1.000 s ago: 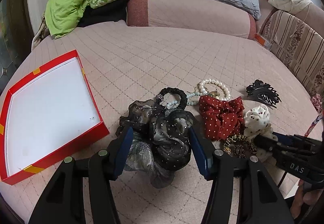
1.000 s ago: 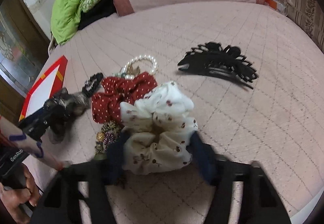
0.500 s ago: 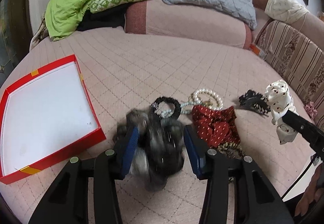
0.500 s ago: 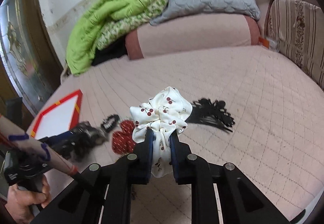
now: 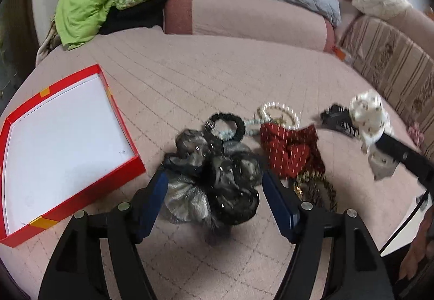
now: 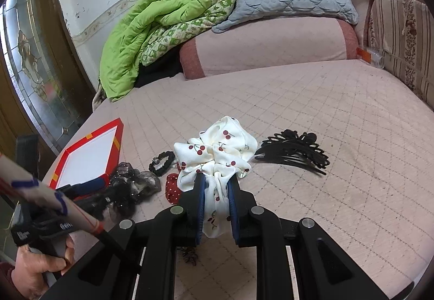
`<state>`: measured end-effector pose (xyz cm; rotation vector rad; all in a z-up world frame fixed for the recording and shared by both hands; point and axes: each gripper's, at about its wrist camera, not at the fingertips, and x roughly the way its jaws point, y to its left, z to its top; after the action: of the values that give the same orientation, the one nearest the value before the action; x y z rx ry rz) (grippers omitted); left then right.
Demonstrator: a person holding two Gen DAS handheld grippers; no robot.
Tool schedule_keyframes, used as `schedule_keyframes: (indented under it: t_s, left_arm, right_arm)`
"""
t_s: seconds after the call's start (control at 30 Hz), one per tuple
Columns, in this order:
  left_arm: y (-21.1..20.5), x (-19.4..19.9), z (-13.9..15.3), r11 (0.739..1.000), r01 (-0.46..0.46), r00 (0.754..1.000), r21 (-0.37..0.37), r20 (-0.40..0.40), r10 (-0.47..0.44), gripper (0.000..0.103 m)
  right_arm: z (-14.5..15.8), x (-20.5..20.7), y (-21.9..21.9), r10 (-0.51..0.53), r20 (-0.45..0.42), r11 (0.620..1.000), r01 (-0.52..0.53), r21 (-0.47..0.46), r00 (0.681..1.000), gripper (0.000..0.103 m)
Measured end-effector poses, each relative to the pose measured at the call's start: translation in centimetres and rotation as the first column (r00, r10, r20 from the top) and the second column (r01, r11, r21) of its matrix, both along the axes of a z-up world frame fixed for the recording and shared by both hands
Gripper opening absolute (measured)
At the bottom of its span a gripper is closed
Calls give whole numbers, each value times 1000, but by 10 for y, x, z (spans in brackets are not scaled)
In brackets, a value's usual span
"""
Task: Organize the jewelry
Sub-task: 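Carry the black scrunchie with the left tool while the right tool carries the white scrunchie to the tray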
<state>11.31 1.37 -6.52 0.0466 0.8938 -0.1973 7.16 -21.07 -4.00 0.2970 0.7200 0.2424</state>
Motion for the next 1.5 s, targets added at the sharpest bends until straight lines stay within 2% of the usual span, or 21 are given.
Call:
schedule_keyframes:
  t_s: [0.13, 0.2, 0.33, 0.43, 0.7, 0.87, 1.03, 1.37, 1.5]
  left_arm:
    - [-3, 7, -13, 999, -14, 999, 39, -38, 15, 71]
    - [-3, 12, -20, 998, -29, 998, 53, -52, 32, 67]
    - [-7, 13, -19, 998, -33, 999, 52, -30, 35, 33]
    - [-4, 9, -8, 999, -41, 999, 6, 20, 41, 22]
    - [17, 0, 19, 994, -89, 987, -63, 125, 97, 22]
    - [35, -3, 36, 991, -122, 975, -57, 179, 131, 22]
    - [72, -1, 47, 980, -191, 958, -59, 207, 199, 22]
    - [179, 14, 52, 920, -376, 903, -113, 177, 391, 22]
    - [217, 27, 48, 891, -436, 879, -129, 151, 452, 22]
  right_arm:
    - [0, 0, 6, 18, 1, 1000, -18, -4, 1000, 18]
    - [-1, 0, 10, 31, 0, 999, -31, -14, 1000, 18]
    - [-1, -1, 12, 45, 1, 999, -45, -22, 999, 18]
    - [0, -2, 12, 47, 11, 999, -47, -23, 999, 18]
    - [6, -6, 18, 73, 41, 997, -73, -13, 996, 18]
    - [10, -1, 33, 111, 48, 994, -112, 16, 993, 18]
    - [15, 8, 61, 168, 44, 985, -170, 36, 985, 18]
    - [40, 51, 159, 328, 52, 943, -330, 40, 943, 18]
    - [44, 75, 199, 376, 30, 924, -378, 53, 926, 18]
